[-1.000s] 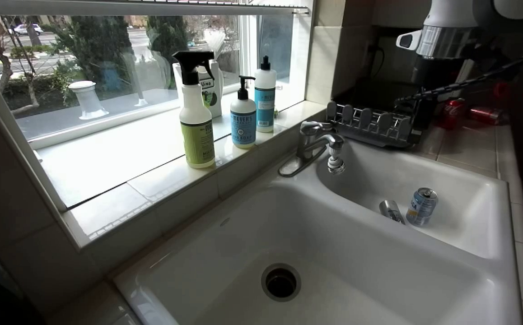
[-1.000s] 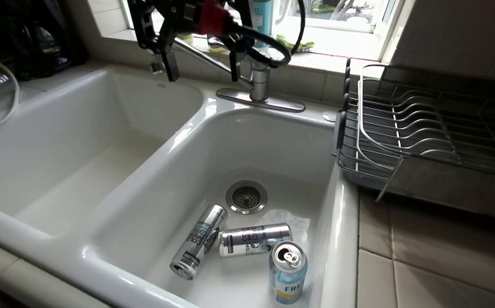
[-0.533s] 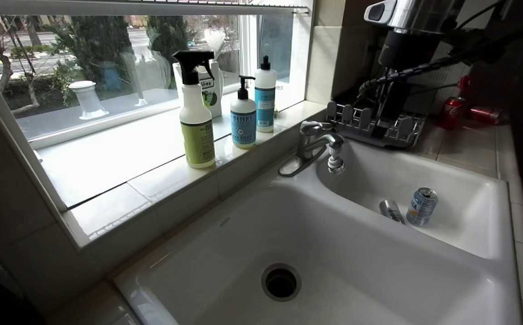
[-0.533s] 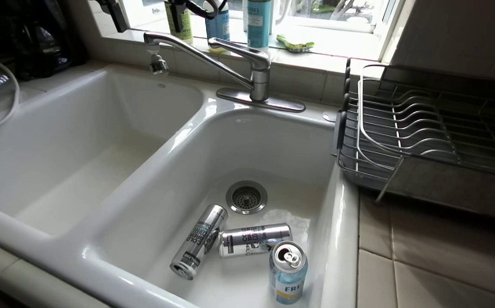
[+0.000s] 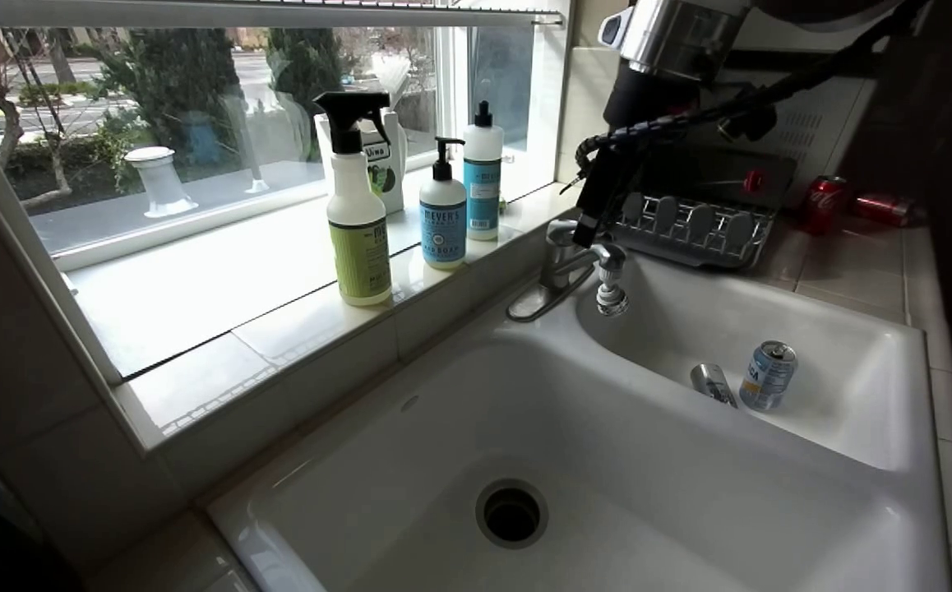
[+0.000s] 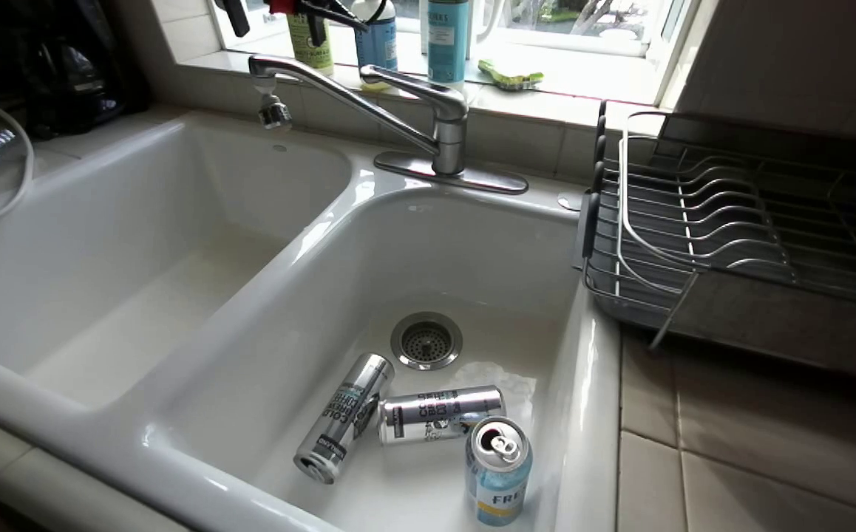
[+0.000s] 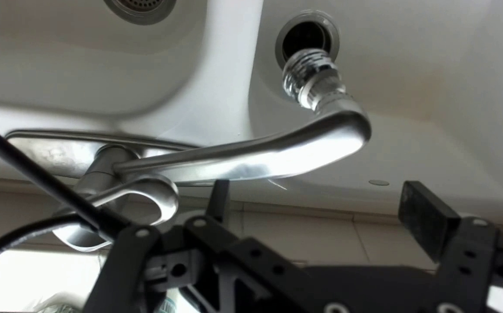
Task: Move the tap nozzle to the right
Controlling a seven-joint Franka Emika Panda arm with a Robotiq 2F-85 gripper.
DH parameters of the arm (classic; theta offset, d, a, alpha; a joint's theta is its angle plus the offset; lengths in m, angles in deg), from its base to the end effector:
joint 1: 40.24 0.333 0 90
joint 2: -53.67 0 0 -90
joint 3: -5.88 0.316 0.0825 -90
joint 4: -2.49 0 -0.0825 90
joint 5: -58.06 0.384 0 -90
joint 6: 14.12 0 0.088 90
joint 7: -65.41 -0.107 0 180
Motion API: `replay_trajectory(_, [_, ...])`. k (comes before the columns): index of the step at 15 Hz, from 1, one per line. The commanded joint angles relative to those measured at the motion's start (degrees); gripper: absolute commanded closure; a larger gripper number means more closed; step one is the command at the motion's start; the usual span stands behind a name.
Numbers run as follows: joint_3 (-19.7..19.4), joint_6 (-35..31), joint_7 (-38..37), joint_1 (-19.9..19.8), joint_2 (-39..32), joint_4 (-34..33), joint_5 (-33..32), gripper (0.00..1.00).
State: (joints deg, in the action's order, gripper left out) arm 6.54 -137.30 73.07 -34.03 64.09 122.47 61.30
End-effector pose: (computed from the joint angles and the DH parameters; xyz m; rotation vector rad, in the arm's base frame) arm 0.5201 0.0653 0.5247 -3.0528 -0.3501 -0.3674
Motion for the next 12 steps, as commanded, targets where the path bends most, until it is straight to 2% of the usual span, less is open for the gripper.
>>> replay_trajectory(1, [1.74, -1.66, -8.29, -1.41, -3.44, -2.16, -1.41, 0.00])
replay_trajectory(8, [3.23, 6.49, -24.29, -2.63, -3.58, -3.16, -9.56, 0.00])
replay_trajectory(12, [3.14, 12.74, -25.93, -2.57, -4.25, -4.49, -8.82, 0.00])
